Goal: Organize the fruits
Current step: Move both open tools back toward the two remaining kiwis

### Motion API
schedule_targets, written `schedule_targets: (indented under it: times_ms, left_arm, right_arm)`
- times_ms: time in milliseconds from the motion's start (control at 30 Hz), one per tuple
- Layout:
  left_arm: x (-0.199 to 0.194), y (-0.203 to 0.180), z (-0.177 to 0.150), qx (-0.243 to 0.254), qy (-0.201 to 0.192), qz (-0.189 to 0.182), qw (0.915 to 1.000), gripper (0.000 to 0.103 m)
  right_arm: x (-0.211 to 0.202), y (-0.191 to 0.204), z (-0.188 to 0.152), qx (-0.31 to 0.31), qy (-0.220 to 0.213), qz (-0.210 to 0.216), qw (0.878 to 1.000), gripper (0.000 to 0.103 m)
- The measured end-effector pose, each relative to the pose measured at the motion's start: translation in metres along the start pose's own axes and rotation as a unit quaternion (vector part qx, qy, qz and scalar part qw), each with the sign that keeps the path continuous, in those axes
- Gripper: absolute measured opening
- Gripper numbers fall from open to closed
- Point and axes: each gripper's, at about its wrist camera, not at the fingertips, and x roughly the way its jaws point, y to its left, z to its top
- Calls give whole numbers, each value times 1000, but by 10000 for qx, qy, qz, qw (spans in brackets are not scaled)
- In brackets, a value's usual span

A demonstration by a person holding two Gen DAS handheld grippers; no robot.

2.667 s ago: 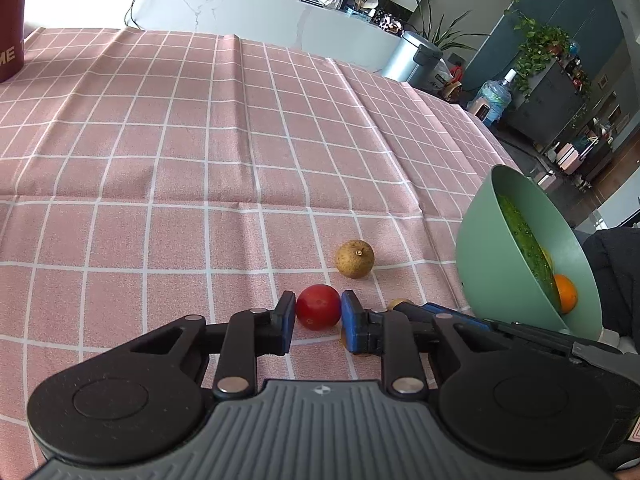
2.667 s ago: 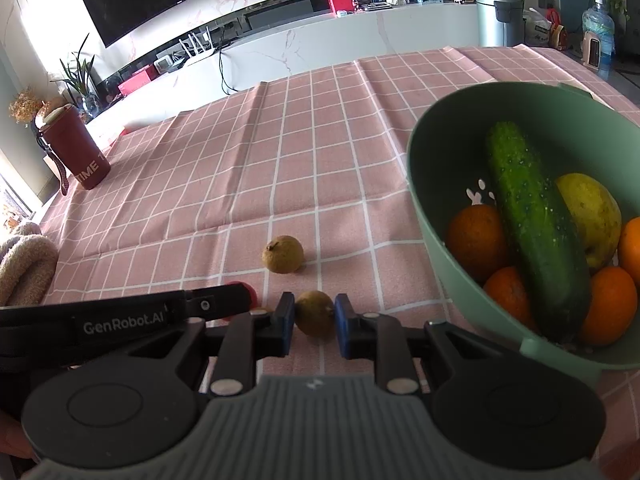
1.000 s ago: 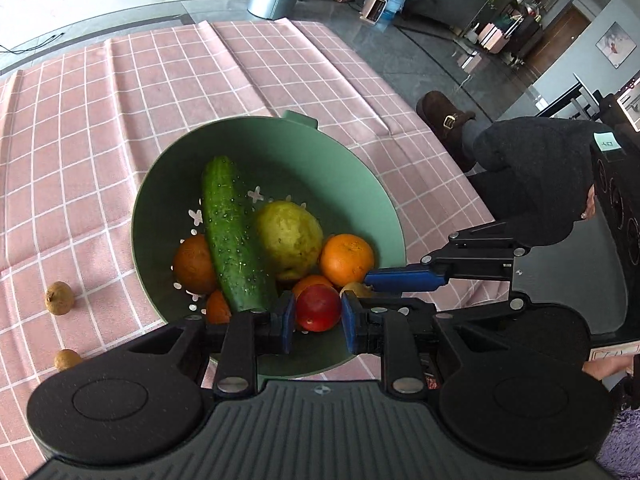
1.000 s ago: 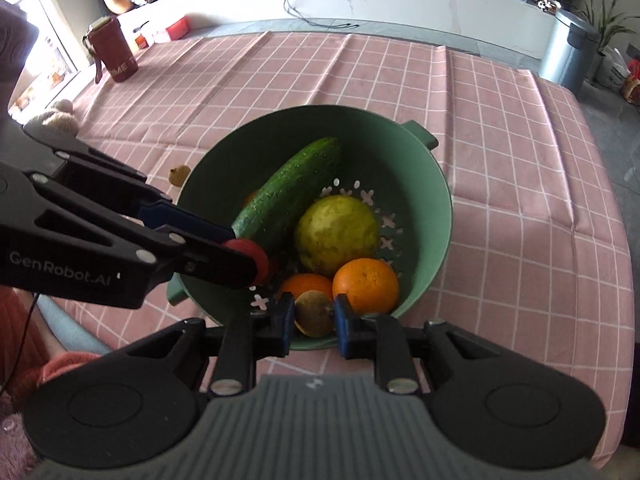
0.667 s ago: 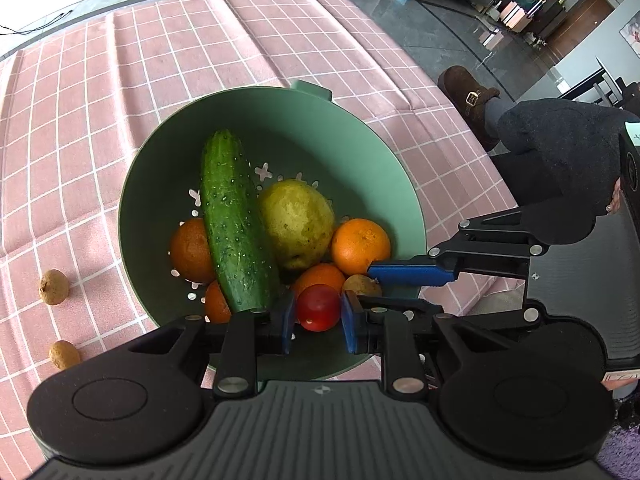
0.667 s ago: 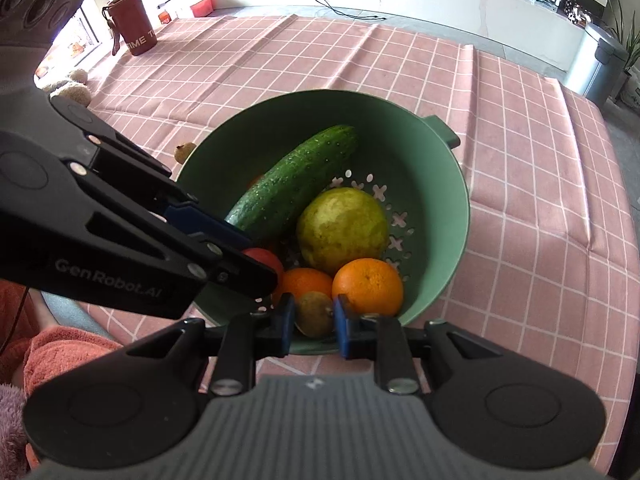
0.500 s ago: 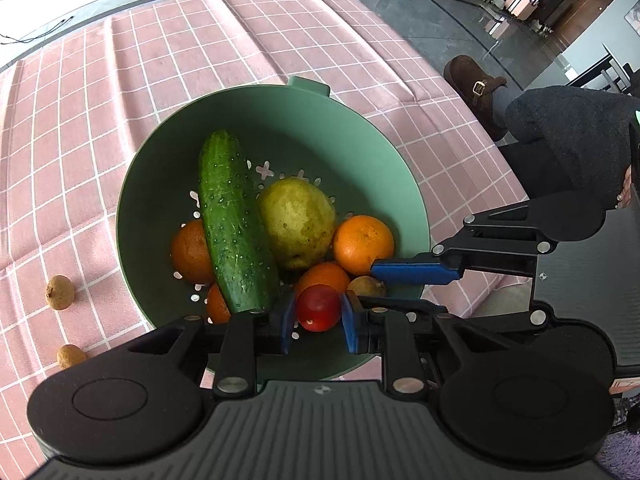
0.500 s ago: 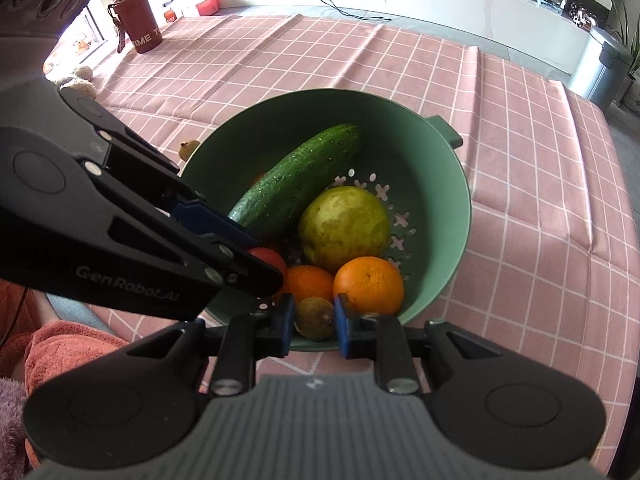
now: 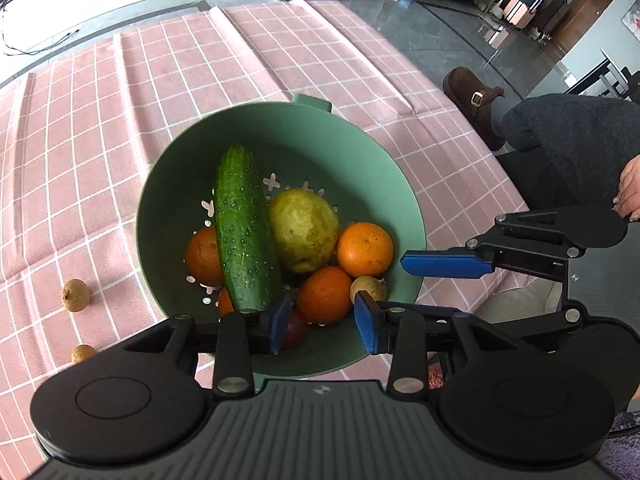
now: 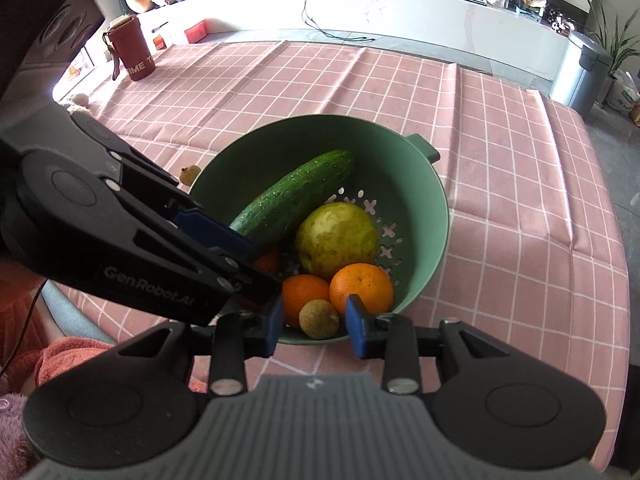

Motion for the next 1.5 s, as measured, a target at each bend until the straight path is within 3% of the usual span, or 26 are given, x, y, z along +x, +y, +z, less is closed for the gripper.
schedule_targets:
  times_ms: [133,333,567,800,933,1067,1500]
  left_arm:
    - [-34,16,-8,-50,-402,-56,9992,45]
    - [-76,50,-27,-209,-867,234,9957,45]
    - [-92,92,-65,-412,-1123,600,9910,45]
    - [-82,121,-101,-392,-1391,777,9864,45]
    - [-67,134,-112,-375,-1463,751,9857,45]
    - [-50,138,-116,-325,-1498,773,9852,45]
    - [-10,140,-110,66,-1409,995,9850,45]
  right_arm:
    - [-13,5,-4,580,-363,125,9976,33]
    - [-24,39,-4,1193,-976,195,9879,33]
    - [-14,94,-3,1539,-1397,371,9775,33]
    - [11,141,-5,1578,-1540,306,9749,28]
    - [25,159,-7,1253,-1580,-142,9793,19]
    - [33,157,-4,1188,-1512,-32,9813,12]
    - [62,161,10,1135,-1596,-179,9805,12]
